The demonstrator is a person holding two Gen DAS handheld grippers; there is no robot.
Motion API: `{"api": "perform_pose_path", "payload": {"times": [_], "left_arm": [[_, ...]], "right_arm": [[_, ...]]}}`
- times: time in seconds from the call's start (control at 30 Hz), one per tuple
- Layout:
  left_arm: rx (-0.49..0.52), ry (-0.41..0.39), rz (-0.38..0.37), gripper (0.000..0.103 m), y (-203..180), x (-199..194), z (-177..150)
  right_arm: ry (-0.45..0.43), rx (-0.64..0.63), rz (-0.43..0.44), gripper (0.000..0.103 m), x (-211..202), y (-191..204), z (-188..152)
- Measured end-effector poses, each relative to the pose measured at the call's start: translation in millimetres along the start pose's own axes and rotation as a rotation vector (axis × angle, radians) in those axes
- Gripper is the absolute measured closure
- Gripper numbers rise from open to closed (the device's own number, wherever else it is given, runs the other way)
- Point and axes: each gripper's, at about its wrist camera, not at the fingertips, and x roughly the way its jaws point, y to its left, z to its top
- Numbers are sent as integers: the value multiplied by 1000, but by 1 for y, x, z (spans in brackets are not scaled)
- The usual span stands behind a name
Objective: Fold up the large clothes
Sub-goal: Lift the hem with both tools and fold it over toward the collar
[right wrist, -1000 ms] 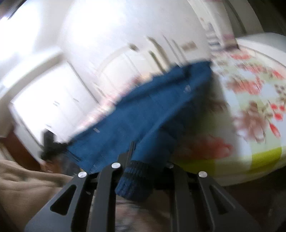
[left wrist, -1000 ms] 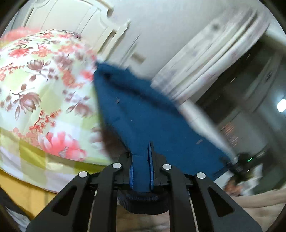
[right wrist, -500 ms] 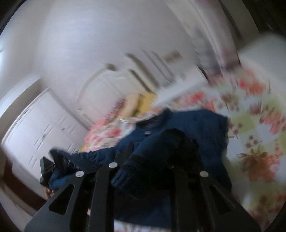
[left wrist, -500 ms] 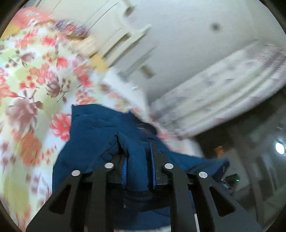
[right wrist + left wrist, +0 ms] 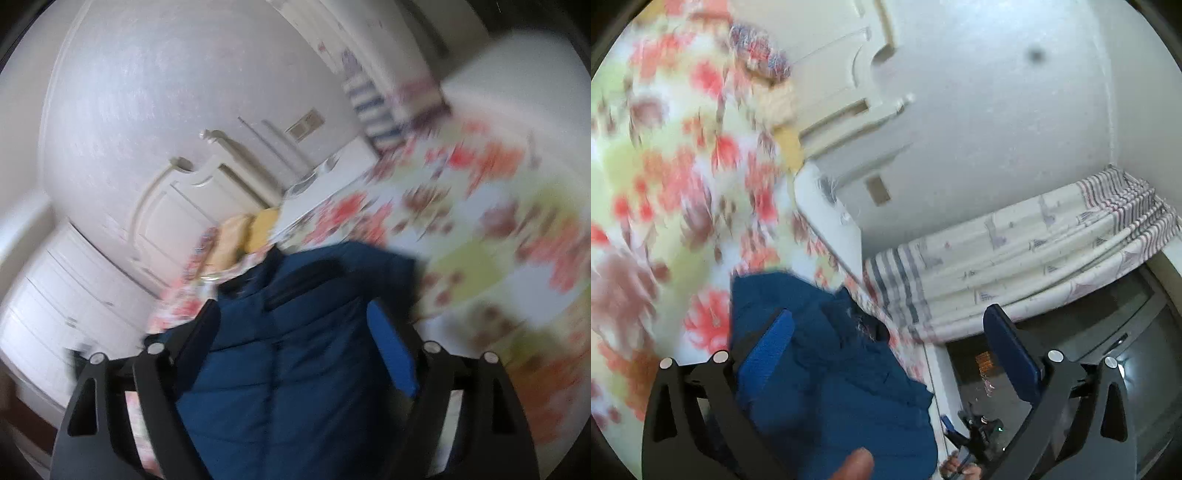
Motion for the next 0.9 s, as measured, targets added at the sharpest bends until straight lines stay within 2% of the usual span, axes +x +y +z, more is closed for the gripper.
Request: {"api": "perform_pose_path", "payload": {"times": [0.07,0.1,0.13,0.2,0.27,0.33,0.43,0.5,0.63,0.67,0.7,0.73,0.77,0.8,0.9], "left_arm": [[98,-10,173,4,-9,1,-1],[143,19,221,4,-11,9,-4],[197,95,280,4,-9,25,-11],[299,181,358,4,-6,49,-27],[430,222,413,4,-8,67,-42],[573,265,429,4,-15,82,-57],[709,319,453,4,-24,103,-71],[736,339,478,4,-25,117,-72],[703,359,469,4,-22,142,-61],[682,367,456,10,-19,149,-58],[652,379,433,42,-14,155,-56],[619,386,418,59,-10,156,-56],[607,373,410,83,-10,155,-58],[617,347,387,88,-15,147,-63],[688,251,291,90,-48,102,-88]], "right_arm": [[48,-72,-54,20,12,6,1],[68,-104,-81,21,18,9,1],[89,-144,-113,21,27,13,0],[126,-208,-148,21,39,19,0],[146,-254,-165,21,49,19,1],[169,-290,-174,21,56,21,3],[202,-327,-154,21,66,24,6],[223,-339,-152,21,72,24,6],[234,-306,-143,21,84,19,4],[226,-303,-128,29,83,18,3],[216,-304,-120,53,82,19,1],[184,-313,-122,65,76,21,-1],[152,-325,-112,82,66,26,-4],[108,-349,-111,85,53,36,-8],[-10,-437,-98,86,-2,71,-22]]}}
